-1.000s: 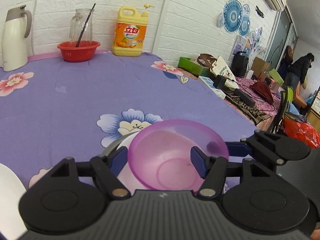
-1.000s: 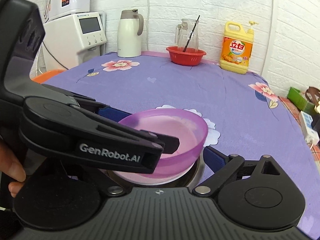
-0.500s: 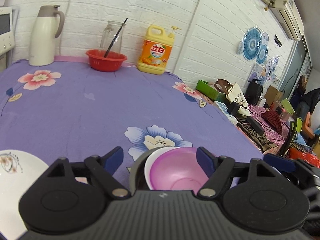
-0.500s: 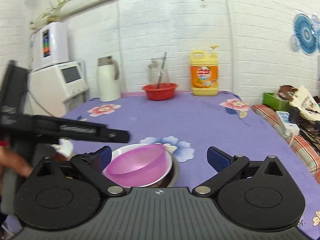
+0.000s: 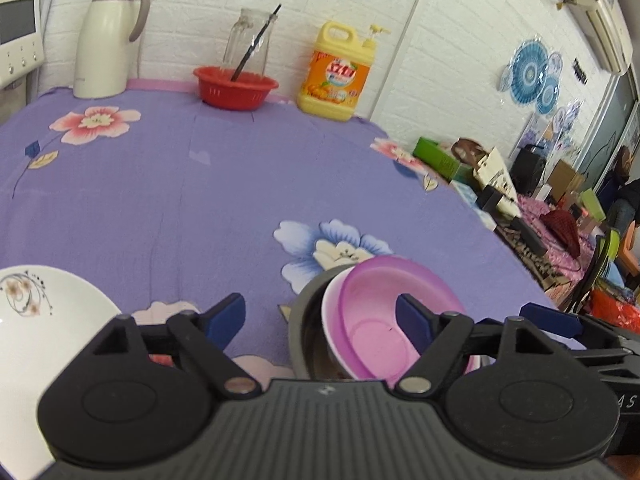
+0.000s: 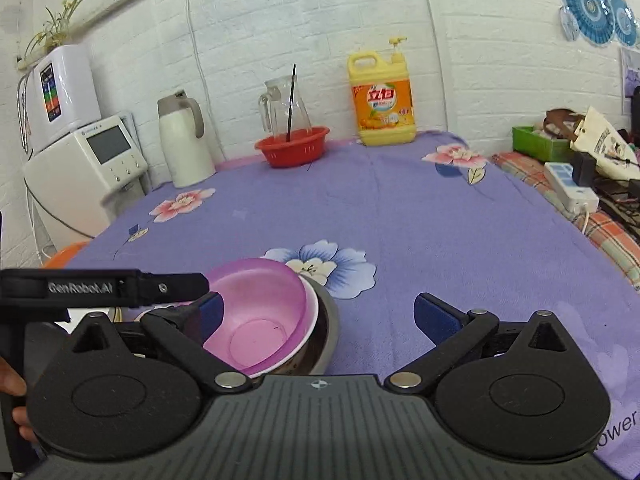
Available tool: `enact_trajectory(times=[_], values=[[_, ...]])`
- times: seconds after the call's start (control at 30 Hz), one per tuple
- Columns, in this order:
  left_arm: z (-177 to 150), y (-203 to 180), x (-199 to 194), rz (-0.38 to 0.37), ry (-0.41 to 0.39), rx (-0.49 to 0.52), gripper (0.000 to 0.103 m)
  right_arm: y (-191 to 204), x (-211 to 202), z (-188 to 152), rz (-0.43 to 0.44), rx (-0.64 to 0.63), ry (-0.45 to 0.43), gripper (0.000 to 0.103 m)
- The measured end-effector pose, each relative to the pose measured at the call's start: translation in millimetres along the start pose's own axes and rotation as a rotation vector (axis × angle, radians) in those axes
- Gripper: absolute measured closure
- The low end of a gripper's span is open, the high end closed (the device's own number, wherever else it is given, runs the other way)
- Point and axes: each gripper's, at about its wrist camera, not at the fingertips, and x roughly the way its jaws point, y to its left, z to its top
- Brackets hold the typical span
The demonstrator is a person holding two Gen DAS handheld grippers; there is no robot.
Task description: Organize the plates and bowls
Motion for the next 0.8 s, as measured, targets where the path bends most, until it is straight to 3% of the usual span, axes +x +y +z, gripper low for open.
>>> enact_trajectory(times=[0.13, 0.23, 0.43, 0.67, 0.73, 0.8], values=[[1.5, 8.6, 4.3, 0.041, 0.025, -0.02, 0.021, 4.6, 15.2, -3.0, -0.042, 0.039, 0.094, 0.0], [3.3, 10.0, 11.5, 0.066, 0.05, -0.02, 0.02, 4.7, 20.7, -7.5, -0.09, 0.083, 0.112, 0.0], [3.5, 2.9, 27.4, 0.126, 0.077, 0.022, 0.019, 3.7, 35.9, -11.0, -0.104, 0.146, 0.16, 0.0], [12.9, 1.4, 38.6, 0.139, 0.068, 0.074, 0.018, 10.3, 50.0, -11.1, -0.129, 0.066, 0.178, 0.0], [13.1, 2.3, 42.0, 0.136, 0.071, 0.076, 0.004, 14.2, 53.9, -12.4, -0.118, 0.046, 0.186, 0.0], [12.1, 0.7, 43.8, 0.142, 0.057, 0.099, 0.004, 16.9, 58.3, -14.3, -0.106, 0.038, 0.199, 0.0]])
